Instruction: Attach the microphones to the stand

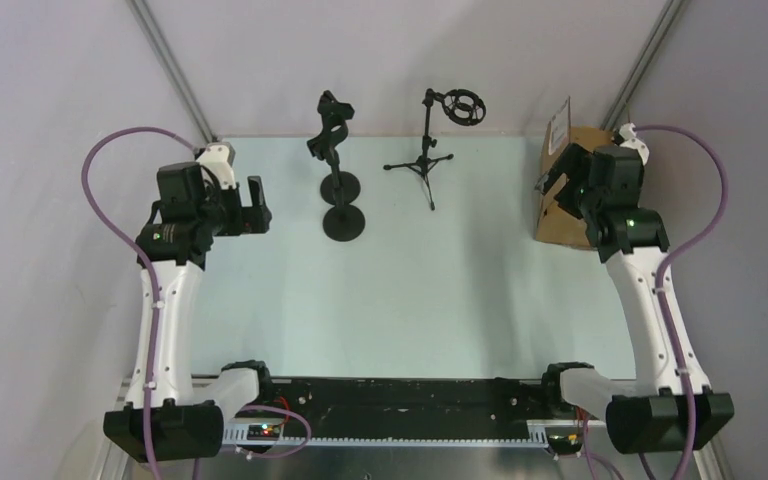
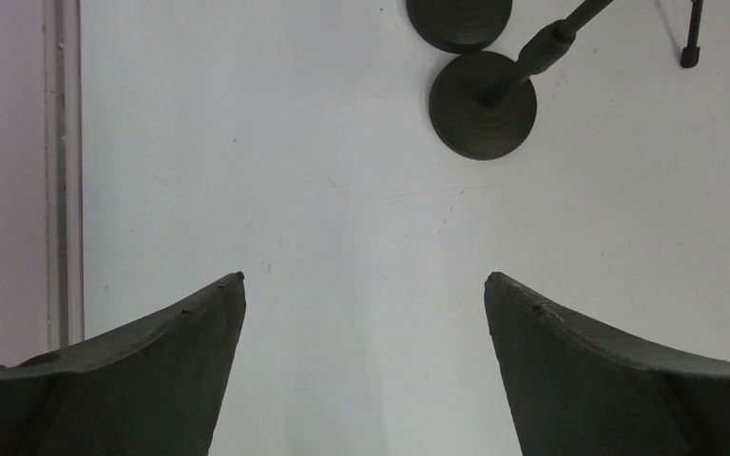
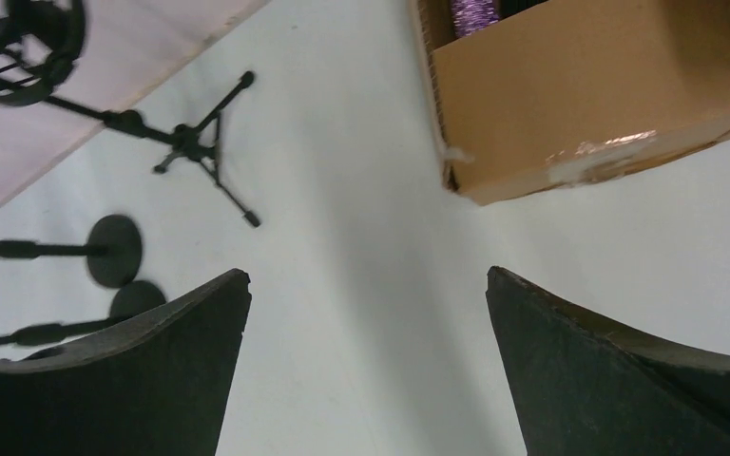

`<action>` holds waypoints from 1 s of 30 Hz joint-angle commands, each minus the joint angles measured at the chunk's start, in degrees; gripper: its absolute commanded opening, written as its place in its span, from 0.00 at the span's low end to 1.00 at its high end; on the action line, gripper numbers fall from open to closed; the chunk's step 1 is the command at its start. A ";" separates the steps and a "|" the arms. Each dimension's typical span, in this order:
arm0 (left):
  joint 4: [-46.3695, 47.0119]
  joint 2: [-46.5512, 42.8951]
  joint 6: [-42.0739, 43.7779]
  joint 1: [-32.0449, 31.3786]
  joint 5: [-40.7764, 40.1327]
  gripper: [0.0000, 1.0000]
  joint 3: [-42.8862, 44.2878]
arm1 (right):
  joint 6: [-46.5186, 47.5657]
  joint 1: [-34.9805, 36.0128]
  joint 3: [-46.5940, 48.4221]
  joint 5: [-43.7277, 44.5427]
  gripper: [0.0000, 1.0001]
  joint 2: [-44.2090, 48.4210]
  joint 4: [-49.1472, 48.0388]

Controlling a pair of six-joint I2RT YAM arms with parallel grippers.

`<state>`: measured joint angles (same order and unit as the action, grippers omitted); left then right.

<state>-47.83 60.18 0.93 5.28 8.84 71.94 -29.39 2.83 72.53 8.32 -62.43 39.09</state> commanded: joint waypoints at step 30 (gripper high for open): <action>-1.35 2.21 3.03 0.51 9.76 1.00 3.01 | 5.94 -1.09 28.95 11.01 0.20 -40.10 -0.20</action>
<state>-49.12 62.65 3.05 5.28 18.02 72.25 -25.85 -2.15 98.17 14.50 -102.94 38.22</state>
